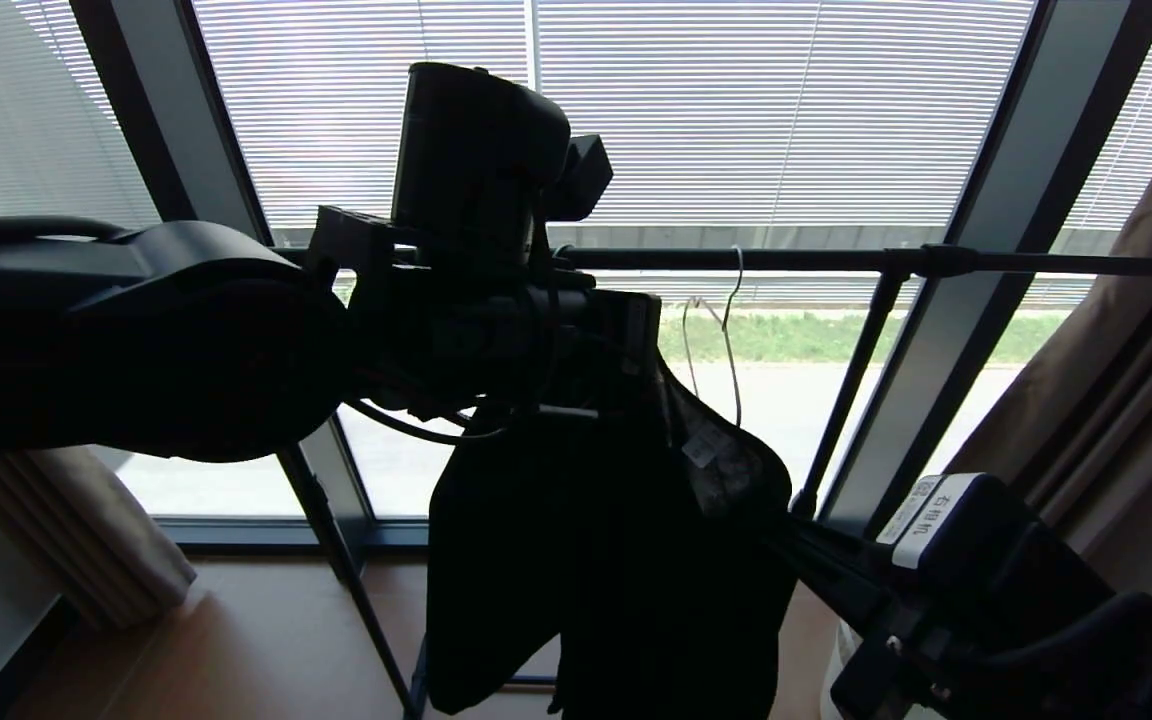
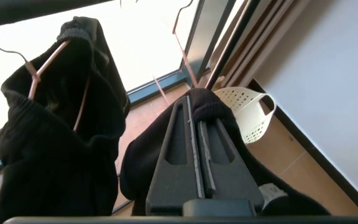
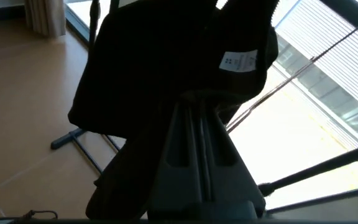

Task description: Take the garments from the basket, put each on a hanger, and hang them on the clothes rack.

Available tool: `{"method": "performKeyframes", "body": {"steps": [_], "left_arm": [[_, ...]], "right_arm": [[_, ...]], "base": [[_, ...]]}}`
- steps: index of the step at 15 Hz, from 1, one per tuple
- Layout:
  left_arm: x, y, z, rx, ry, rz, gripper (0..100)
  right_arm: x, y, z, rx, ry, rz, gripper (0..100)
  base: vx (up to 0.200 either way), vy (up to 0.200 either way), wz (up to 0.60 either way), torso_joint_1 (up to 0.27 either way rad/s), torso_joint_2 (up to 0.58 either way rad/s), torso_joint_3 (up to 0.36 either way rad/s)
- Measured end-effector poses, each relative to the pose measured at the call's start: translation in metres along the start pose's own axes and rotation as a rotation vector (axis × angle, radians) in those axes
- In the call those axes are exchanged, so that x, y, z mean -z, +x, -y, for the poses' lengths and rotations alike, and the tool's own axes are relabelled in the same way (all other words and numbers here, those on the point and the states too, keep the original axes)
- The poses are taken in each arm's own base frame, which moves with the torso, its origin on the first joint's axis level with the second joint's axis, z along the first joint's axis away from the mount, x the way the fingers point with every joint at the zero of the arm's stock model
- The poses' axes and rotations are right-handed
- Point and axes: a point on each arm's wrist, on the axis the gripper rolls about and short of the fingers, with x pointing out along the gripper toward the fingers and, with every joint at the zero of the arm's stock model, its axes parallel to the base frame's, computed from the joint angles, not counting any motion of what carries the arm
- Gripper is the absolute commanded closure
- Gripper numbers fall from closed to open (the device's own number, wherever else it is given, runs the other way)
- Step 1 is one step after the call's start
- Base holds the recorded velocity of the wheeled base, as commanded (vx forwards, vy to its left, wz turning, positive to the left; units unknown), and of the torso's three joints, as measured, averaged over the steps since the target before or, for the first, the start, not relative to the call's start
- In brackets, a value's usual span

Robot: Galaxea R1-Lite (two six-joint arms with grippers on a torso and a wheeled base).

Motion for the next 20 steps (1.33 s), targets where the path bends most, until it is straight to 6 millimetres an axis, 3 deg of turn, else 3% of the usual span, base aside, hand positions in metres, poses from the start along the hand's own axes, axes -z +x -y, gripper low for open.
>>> {"method": "performKeyframes", "body": {"steps": [6,9,14,20], "left_arm": [[0.036,-0.057,-0.018,-0.026,0.007,-0.087,100],[0.058,-0.079,-0.013,0.002,0.025,-0.130,100],[0.092,-0.098,0.006,0.144,0.075,-0.230,100],[0.099,-0.101,0.036,0.338,0.062,-0.232,100]], "right_arm": [[0.005,0.023,0.051,0.254,0.041,-0.070,100],[0.001,0.036,0.062,0.317,0.126,-0.069,100],[-0.017,0.053,0.063,0.350,0.299,-0.010,100],[-0.035,0.059,0.040,0.288,0.399,0.045,100]], "base": [[0.000,0.000,0.00,0.000,0.00,0.000],[0.000,0.000,0.00,0.000,0.00,0.000],[0.000,0.000,0.00,0.000,0.00,0.000],[0.000,0.000,0.00,0.000,0.00,0.000]]}}
